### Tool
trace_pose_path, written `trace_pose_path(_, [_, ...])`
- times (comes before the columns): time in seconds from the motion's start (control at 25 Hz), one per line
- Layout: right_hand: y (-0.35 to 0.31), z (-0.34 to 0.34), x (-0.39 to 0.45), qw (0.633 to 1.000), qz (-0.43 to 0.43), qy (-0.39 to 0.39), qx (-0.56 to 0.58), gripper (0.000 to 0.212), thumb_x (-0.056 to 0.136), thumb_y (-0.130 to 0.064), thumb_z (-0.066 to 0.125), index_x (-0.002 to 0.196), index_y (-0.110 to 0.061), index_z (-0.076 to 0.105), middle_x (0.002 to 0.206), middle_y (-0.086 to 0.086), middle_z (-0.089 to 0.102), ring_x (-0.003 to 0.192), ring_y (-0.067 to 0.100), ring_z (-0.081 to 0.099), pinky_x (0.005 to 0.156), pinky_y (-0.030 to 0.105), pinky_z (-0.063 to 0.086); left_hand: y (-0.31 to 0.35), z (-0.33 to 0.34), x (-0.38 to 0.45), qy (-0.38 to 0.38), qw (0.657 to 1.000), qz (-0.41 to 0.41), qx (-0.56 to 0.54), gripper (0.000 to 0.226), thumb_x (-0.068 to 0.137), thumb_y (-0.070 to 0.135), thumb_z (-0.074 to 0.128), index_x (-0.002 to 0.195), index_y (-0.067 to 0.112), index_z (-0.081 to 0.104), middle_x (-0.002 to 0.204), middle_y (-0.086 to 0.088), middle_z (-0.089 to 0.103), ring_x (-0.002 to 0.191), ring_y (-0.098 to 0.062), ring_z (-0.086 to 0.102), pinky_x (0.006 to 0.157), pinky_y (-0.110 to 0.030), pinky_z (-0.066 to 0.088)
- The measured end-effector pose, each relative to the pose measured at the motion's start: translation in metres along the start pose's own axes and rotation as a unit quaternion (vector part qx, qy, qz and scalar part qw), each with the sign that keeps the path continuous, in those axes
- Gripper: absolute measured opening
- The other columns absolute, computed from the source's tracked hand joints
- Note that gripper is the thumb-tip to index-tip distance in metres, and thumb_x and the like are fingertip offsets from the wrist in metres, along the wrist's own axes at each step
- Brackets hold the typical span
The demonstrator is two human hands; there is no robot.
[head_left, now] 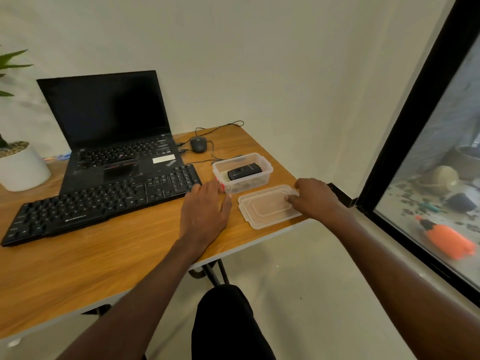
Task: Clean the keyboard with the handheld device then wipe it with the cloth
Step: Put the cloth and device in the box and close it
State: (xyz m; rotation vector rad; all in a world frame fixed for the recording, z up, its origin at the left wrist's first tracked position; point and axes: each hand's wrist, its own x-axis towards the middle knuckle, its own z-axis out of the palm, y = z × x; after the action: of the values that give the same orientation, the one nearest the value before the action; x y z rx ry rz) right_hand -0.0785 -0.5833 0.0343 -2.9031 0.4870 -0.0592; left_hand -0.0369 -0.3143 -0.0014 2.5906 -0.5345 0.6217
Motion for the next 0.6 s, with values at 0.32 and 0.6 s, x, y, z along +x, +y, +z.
trace_pose_path(0.32, [-0.009,-0.007,-0.008,0.974,0.076,0.065,0.204,0.021,0.085,-0.009,0.06,0.099,-0.008,0.077,0.09,0.009,0.072,0.073,0.022,0.062,0.059,0.028,0.045,0.0,-0.003,-0.003,-0.112,0.989,0.049,-0.081,0.027,0.103,0.048,0.059,0.101,0.029,0.078,0.085,0.012,0.069,0.08,-0.007,0.056,0.071,-0.04,0.054])
trace_pose_path(0.6, [-0.026,-0.026,-0.022,0.85,-0.017,0.275,0.45,0.015,0.09,-0.023,0.072,0.099,-0.035,0.073,0.083,-0.009,0.071,0.08,0.014,0.068,0.076,0.03,0.053,0.022,-0.014,-0.015,0.056,0.936,-0.059,-0.341,0.04,0.105,0.036,0.064,0.142,0.022,0.06,0.111,0.016,0.066,0.093,-0.004,0.065,0.071,-0.02,0.055])
